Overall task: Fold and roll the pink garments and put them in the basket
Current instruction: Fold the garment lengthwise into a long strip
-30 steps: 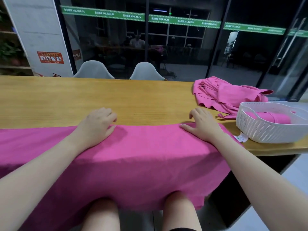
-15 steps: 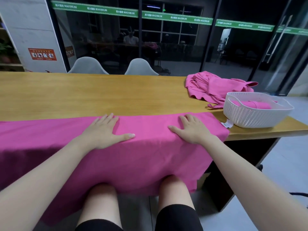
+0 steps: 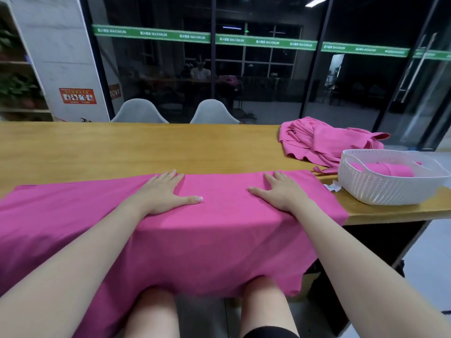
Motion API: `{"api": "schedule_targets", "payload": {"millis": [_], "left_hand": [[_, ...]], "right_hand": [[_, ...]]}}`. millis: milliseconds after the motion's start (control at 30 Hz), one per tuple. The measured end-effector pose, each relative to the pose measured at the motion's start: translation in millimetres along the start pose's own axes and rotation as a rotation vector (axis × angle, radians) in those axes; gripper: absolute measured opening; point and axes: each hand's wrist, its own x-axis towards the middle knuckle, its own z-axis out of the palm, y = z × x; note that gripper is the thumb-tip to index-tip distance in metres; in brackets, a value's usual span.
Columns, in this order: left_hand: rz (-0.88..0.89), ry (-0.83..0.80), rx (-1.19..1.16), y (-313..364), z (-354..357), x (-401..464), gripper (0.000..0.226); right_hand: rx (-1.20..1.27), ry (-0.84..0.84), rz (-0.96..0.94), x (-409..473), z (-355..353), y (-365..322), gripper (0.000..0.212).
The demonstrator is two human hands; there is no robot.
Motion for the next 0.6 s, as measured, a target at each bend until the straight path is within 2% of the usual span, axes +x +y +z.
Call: {"api": "schedule_targets", "payload": {"millis": [100,167,233,333,467,600], "left_hand": [[0.015,0.109,-0.050,1,1,0,0.114],[0.049,0.332,0.044,3,3,-1,0.081],[0.068,0.508,0.193,8,2,-7,0.056],[0.007,0.492,0.182,11,5,-25,0.036],[-0.207,0.303,0.102,-31,2,-55,0.046],[-0.529,0.135,-0.004,-93,-7,-102,0.093]], "right_hand": [[-0.105,0.113,-0.064,2,0,-9,0.076],[-0.135,0.167,-0.170,-6,-1,-35,0.053],[-0.025,0.096,-0.278,-19,2,-73,0.051],[-0.025,-0.042,-0.344,-32,18,-119,0.070],[-0.065,-0.047,-0.297,-32,30,-125,0.077],[-0.064,-0.067,-0.307,-33,25,-124,0.078]]}}
